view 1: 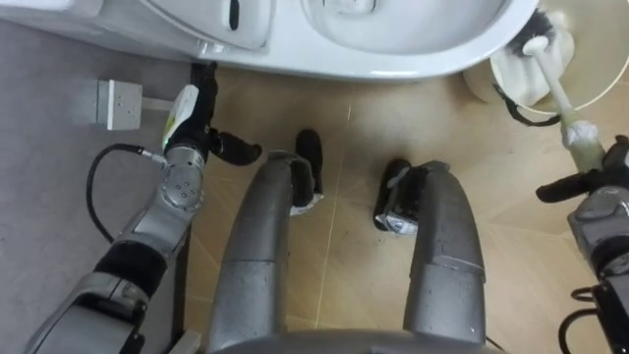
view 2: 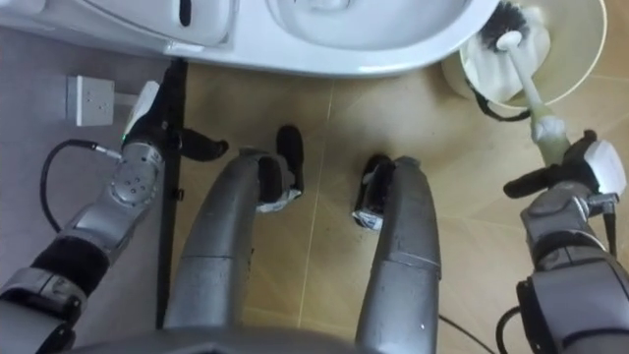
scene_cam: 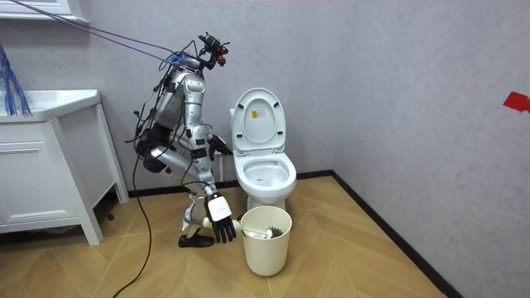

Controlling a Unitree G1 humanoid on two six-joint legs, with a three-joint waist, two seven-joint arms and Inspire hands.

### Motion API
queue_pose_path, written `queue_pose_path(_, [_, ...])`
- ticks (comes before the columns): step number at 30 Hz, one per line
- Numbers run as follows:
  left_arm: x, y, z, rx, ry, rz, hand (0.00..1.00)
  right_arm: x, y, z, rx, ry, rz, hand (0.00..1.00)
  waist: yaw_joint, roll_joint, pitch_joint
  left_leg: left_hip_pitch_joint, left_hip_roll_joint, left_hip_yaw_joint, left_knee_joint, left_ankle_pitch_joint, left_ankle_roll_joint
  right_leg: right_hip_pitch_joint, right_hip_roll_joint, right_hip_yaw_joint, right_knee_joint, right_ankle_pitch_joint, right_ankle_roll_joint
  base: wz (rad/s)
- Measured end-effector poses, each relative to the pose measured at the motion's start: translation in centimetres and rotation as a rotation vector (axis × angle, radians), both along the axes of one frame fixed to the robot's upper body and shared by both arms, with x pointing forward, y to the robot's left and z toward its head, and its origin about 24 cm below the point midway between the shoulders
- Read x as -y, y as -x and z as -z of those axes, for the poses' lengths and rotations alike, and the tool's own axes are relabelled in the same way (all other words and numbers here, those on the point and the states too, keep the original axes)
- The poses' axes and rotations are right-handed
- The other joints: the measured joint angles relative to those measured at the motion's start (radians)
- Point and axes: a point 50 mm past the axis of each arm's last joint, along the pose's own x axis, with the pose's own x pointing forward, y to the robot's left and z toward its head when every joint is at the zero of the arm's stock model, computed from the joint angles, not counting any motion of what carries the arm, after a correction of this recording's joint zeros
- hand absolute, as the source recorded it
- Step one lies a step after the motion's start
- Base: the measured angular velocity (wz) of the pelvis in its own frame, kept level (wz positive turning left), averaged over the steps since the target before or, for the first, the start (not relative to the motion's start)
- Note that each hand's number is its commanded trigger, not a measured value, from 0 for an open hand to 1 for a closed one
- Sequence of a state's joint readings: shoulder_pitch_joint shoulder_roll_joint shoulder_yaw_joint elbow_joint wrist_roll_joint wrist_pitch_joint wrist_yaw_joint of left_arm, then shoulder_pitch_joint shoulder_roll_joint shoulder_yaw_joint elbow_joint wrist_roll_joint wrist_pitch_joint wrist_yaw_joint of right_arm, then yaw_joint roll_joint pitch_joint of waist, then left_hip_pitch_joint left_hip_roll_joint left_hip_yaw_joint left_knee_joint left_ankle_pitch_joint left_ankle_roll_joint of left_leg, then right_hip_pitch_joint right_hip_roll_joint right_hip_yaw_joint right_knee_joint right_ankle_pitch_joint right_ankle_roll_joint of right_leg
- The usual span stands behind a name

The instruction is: Brush toilet

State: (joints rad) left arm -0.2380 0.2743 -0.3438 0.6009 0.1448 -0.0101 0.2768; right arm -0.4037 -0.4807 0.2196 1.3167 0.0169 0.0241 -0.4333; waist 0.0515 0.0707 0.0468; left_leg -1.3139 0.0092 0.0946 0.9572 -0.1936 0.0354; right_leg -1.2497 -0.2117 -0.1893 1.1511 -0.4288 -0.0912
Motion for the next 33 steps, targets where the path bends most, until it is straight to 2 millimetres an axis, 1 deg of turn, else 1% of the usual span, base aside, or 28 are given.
queue_pose_path(1, [0.0, 0.0, 0.0, 0.002, 0.001, 0.001, 0.00, 0.0, 0.0, 0.0, 0.000, -0.001, 0.003, 0.00, 0.003, 0.000, 0.0000, -0.003, 0.000, 0.000, 0.000, 0.000, 0.000, -0.003, 0.000, 0.000, 0.000, 0.000, 0.000, 0.00])
queue_pose_path(2, [0.1, 0.0, 0.0, 0.000, -0.001, 0.005, 0.00, 0.1, 0.1, 0.0, -0.001, -0.003, 0.008, 0.33, 0.008, 0.001, 0.0003, -0.006, 0.000, 0.001, 0.000, 0.000, -0.001, -0.007, 0.000, 0.001, 0.002, 0.000, -0.001, 0.00])
queue_pose_path(3, [0.2, -0.1, -0.1, 0.002, -0.004, 0.011, 0.00, 0.1, 0.1, 0.0, 0.000, -0.005, 0.007, 0.51, 0.010, 0.003, 0.0005, -0.007, 0.000, 0.001, 0.000, 0.001, -0.001, -0.009, -0.001, 0.001, 0.003, -0.001, -0.001, 0.00])
queue_pose_path(4, [0.2, 0.0, -0.1, 0.001, -0.005, 0.012, 0.00, 0.1, 0.1, 0.0, -0.001, -0.008, 0.006, 1.00, 0.011, 0.004, 0.0006, -0.007, 0.000, 0.001, 0.000, 0.001, -0.001, -0.010, -0.001, 0.001, 0.003, -0.001, -0.002, 0.00])
queue_pose_path(8, [0.4, -0.2, -0.4, 0.014, -0.002, 0.020, 0.00, 0.3, 0.2, 0.0, -0.021, 0.009, -0.014, 1.00, 0.012, 0.008, 0.0003, -0.009, -0.008, 0.004, 0.004, 0.000, 0.000, -0.014, -0.013, 0.003, 0.016, -0.009, -0.002, 0.06])
queue_pose_path(12, [0.6, -0.3, -0.6, 0.023, 0.000, 0.028, 0.00, 0.4, 0.2, -0.2, -0.016, 0.010, -0.009, 1.00, 0.021, 0.010, 0.0005, -0.022, -0.008, 0.005, 0.023, -0.008, 0.000, -0.027, -0.015, 0.007, 0.036, -0.018, -0.001, 0.01])
queue_pose_path(15, [1.0, -0.3, -0.6, 0.023, -0.002, 0.046, 0.00, 0.5, 0.2, -0.2, -0.014, 0.002, -0.007, 1.00, 0.034, 0.010, 0.0007, -0.032, -0.006, 0.006, 0.041, -0.016, -0.001, -0.036, -0.015, 0.010, 0.051, -0.024, -0.003, 0.00])
queue_pose_path(21, [0.9, -0.2, -0.5, 0.017, 0.002, 0.043, 0.00, 0.7, 0.5, 0.0, -0.021, -0.028, 0.003, 1.00, 0.033, 0.010, 0.0006, -0.032, -0.004, 0.008, 0.042, -0.018, 0.000, -0.037, -0.015, 0.010, 0.051, -0.025, -0.004, 0.00])
queue_pose_path(27, [0.6, 0.3, -0.1, 0.002, -0.007, 0.044, 0.00, 0.8, 0.7, 0.1, -0.030, -0.030, 0.002, 1.00, 0.031, 0.010, 0.0005, -0.026, -0.003, 0.009, 0.045, -0.021, 0.003, -0.032, -0.015, 0.011, 0.051, -0.025, -0.004, 0.00])
queue_pose_path(30, [0.6, 0.5, 0.1, -0.008, -0.005, 0.046, 0.00, 0.8, 1.0, 0.3, -0.041, -0.036, 0.001, 1.00, 0.032, 0.010, 0.0004, -0.016, -0.005, 0.009, 0.046, -0.021, 0.003, -0.021, -0.014, 0.013, 0.051, -0.027, 0.000, 0.00])
queue_pose_path(33, [0.7, 1.3, 0.4, -0.025, 0.015, 0.060, 0.00, 0.8, 1.7, 0.8, -0.052, -0.071, 0.017, 1.00, 0.031, 0.009, 0.0005, 0.011, -0.008, 0.010, 0.046, -0.024, 0.007, 0.006, -0.016, 0.016, 0.050, -0.030, 0.005, 0.00])
